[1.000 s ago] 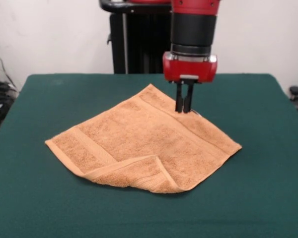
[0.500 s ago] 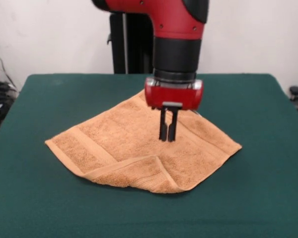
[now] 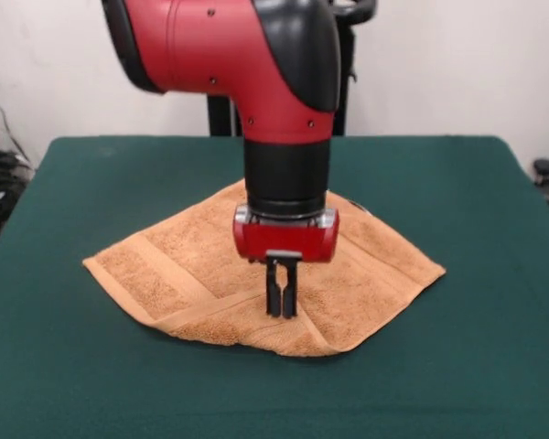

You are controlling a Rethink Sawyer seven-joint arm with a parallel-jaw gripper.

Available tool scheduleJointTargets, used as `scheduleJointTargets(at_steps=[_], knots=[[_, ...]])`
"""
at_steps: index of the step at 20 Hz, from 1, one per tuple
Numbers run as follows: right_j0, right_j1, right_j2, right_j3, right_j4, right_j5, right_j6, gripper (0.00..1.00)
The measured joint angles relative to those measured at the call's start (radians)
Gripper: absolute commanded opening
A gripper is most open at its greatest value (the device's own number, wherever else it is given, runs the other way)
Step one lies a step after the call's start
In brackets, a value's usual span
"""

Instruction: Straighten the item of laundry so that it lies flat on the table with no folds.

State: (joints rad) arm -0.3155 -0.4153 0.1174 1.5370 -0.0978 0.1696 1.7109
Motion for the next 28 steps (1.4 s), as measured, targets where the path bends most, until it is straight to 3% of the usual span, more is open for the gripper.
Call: scheduleJointTargets(at_steps=[13, 14, 28], knots=[[-0.021, 0.069, 0.053, -0.11, -0.062, 0.133, 0.0, 0.0], [-0.014, 0.071, 0.053, -0.131, -0.074, 0.167, 0.0, 1.0], [0.022, 0.084, 0.056, -0.183, -0.076, 0.245, 0.0, 1.0]])
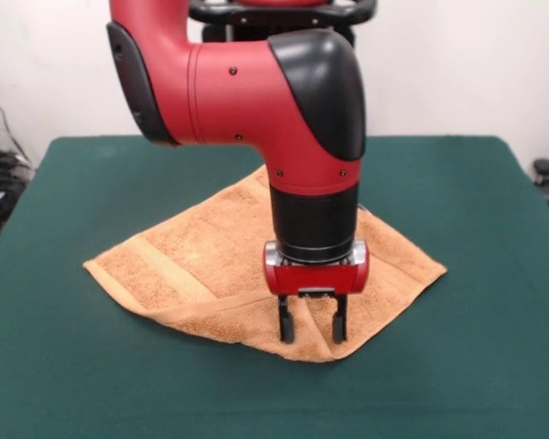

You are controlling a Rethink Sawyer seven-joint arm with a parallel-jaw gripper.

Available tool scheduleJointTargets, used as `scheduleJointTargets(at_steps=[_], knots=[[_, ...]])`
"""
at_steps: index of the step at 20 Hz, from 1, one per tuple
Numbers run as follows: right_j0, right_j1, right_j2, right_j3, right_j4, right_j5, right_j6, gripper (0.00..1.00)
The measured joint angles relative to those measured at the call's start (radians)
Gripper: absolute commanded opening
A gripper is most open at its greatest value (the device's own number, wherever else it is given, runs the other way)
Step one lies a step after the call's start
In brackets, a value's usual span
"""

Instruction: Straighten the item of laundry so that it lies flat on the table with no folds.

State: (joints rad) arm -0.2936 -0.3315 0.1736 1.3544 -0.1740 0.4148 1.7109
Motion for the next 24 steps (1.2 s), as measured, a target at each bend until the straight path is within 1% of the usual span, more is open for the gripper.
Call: scheduleJointTargets(at_steps=[6, 7, 24], knots=[[0.0, 0.001, 0.001, -0.004, 0.0, 0.007, 0.0, 1.0], [-0.001, 0.002, 0.001, -0.007, 0.0, 0.007, 0.0, 0.0], [0.0, 0.006, 0.001, -0.013, 0.0, 0.008, 0.0, 0.0]])
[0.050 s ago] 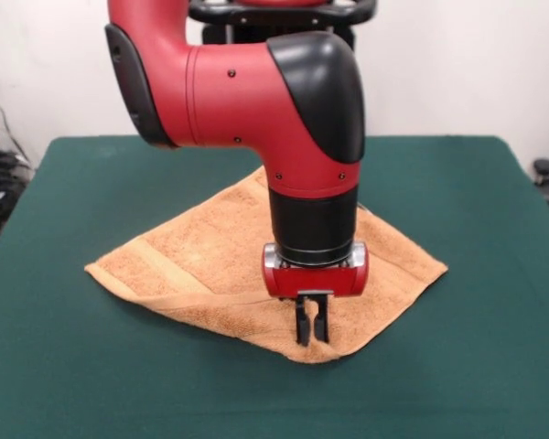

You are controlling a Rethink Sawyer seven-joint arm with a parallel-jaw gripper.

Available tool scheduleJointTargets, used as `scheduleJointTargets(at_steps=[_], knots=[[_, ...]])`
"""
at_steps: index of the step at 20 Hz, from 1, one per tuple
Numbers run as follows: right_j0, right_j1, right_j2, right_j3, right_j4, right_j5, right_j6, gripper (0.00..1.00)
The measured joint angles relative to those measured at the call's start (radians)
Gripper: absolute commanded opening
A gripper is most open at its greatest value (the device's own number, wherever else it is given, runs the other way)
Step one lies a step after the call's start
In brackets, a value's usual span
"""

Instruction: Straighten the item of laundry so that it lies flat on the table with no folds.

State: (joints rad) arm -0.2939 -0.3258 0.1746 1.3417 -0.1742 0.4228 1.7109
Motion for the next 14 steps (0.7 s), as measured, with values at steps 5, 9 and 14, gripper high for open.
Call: scheduleJointTargets(at_steps=[5, 9, 14], knots=[[-0.002, 0.011, 0.006, -0.025, 0.0, 0.026, 0.0, 0.0], [-0.011, 0.024, 0.02, -0.06, 0.0, 0.079, 0.0, 0.0], [-0.042, 0.049, 0.069, -0.126, -0.009, 0.203, -0.011, 0.0]])
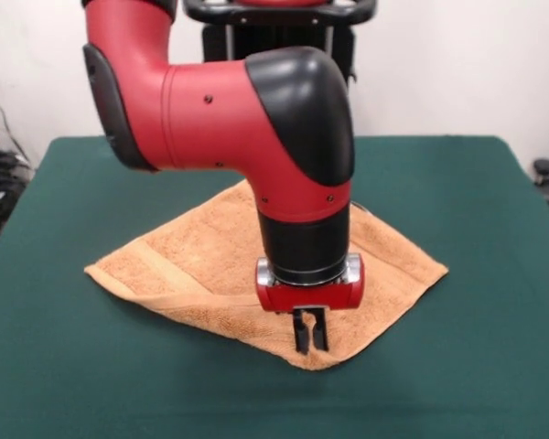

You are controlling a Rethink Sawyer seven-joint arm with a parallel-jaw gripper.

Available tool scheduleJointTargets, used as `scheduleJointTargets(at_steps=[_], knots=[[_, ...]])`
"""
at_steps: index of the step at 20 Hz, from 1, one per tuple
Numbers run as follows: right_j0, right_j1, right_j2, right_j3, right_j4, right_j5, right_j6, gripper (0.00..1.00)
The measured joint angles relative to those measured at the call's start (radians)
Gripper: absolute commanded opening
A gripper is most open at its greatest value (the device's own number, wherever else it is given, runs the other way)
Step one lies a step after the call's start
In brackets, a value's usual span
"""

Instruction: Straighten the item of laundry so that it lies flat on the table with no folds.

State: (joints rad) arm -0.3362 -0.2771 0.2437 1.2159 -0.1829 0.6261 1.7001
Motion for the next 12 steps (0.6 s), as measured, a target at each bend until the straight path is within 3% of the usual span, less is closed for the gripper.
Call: scheduleJointTargets(at_steps=[12], knots=[[-0.053, 0.039, 0.109, -0.098, -0.085, 0.146, -0.002, 0.0]])
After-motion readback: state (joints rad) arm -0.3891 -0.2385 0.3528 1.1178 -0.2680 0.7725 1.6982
